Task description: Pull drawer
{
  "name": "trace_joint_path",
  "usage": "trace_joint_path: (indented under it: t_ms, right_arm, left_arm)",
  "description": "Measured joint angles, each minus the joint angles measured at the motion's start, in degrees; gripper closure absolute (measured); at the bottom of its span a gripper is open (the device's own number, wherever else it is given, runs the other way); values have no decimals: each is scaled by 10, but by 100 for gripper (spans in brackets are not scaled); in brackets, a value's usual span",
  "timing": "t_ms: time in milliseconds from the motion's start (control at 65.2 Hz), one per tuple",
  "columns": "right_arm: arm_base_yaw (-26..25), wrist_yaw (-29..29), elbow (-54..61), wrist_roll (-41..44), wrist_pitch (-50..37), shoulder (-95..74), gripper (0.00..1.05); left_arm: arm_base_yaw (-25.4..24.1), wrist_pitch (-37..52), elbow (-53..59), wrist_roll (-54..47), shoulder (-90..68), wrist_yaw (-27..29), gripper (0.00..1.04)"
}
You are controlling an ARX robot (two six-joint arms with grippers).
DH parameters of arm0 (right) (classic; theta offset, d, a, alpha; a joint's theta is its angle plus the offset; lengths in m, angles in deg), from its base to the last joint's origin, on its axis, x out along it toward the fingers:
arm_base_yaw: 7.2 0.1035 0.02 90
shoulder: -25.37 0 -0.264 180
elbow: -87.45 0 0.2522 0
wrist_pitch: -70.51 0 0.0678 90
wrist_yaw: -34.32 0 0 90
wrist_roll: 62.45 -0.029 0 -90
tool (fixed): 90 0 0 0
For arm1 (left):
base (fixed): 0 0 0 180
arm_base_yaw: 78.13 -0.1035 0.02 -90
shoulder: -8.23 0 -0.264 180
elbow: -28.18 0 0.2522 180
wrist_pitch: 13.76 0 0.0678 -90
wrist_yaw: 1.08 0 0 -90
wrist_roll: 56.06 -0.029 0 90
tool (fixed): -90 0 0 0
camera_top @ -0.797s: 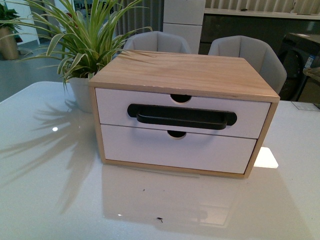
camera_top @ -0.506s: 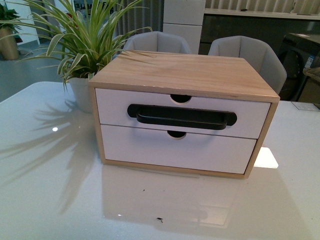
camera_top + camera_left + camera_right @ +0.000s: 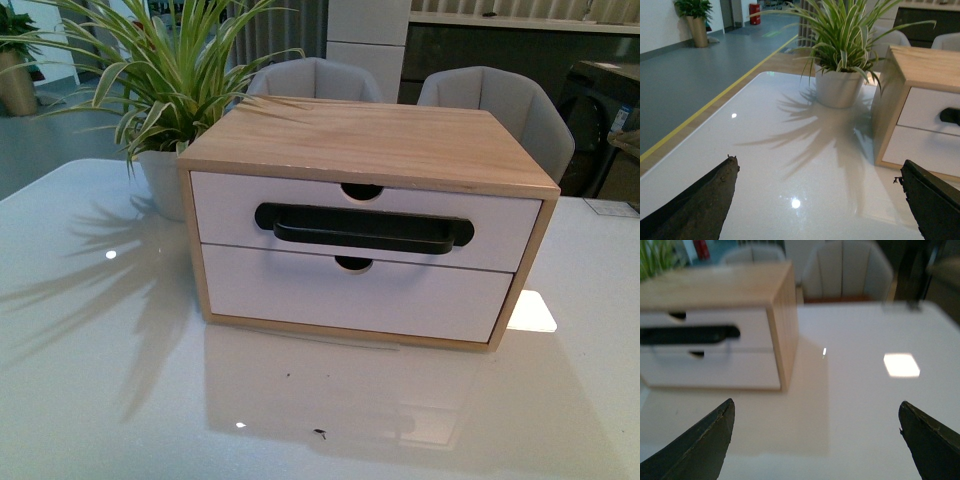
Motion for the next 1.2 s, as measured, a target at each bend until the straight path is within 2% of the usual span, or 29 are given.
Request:
trace_joint_path:
  t_ms: [77, 169, 322, 506, 644, 858, 1195]
  right_arm:
    - [1, 40, -51, 31, -35, -104, 9]
    - [6, 76, -122, 102, -58, -230, 9]
    - [14, 118, -220, 239, -36, -387, 9]
    - [28, 151, -318, 366, 21, -484, 9]
    - [40, 160, -357, 440, 58, -533, 9]
    - [63, 169, -381, 507, 72, -570, 9]
    - [105, 191, -426, 562, 79, -635, 9]
  left_arm:
    - [35, 79, -21, -19, -103, -10, 7]
    - [82, 178, -80, -85, -257, -67, 7]
    - [123, 229, -177, -213, -487, -178, 7]
    - [150, 200, -288, -328, -664, -276, 7]
    - [175, 162, -365, -379, -737, -305, 7]
    - [210, 101, -465, -455, -837, -321, 7]
    - [215, 33, -560, -537, -929, -333, 7]
